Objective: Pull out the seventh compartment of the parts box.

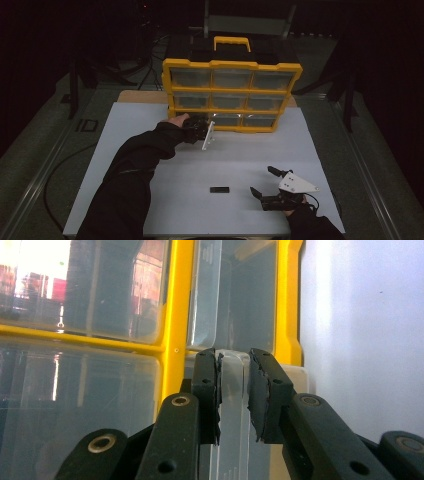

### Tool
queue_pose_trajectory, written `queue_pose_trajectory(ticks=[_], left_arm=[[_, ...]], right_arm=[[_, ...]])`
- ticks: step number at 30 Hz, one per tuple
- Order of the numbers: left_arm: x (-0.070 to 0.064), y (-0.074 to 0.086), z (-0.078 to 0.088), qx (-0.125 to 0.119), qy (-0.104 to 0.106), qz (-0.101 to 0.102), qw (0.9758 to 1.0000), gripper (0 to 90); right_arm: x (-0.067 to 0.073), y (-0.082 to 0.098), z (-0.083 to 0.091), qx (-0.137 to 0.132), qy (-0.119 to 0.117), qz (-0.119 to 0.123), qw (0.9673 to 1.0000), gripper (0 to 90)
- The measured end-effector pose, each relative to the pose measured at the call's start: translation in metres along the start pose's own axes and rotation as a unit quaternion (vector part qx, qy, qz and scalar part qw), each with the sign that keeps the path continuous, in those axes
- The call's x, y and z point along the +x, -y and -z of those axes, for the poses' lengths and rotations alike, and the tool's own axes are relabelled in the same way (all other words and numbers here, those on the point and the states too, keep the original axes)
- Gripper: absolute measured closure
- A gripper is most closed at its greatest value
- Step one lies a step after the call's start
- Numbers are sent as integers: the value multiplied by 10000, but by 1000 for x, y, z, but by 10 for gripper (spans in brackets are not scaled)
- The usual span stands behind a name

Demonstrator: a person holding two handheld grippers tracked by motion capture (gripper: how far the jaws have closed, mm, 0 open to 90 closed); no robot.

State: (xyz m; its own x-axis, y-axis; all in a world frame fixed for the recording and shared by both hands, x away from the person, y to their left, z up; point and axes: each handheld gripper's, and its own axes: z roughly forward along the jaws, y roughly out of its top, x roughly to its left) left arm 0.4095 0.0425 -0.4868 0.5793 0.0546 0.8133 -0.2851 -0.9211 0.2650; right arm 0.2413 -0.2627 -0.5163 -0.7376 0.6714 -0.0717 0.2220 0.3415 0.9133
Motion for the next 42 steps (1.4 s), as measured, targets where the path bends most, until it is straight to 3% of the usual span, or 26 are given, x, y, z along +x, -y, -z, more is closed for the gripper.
queue_pose_trajectory(ticks=[22, 42], left_arm=[[-16, -8, 24, -62, 67, 36, 10000, 753], [-21, -13, 36, -64, 172, 42, 9998, 753]], right_arm=[[0, -1, 0, -1, 22, 6, 10000, 81], [1, -1, 0, 22, 26, 35, 10000, 81]])
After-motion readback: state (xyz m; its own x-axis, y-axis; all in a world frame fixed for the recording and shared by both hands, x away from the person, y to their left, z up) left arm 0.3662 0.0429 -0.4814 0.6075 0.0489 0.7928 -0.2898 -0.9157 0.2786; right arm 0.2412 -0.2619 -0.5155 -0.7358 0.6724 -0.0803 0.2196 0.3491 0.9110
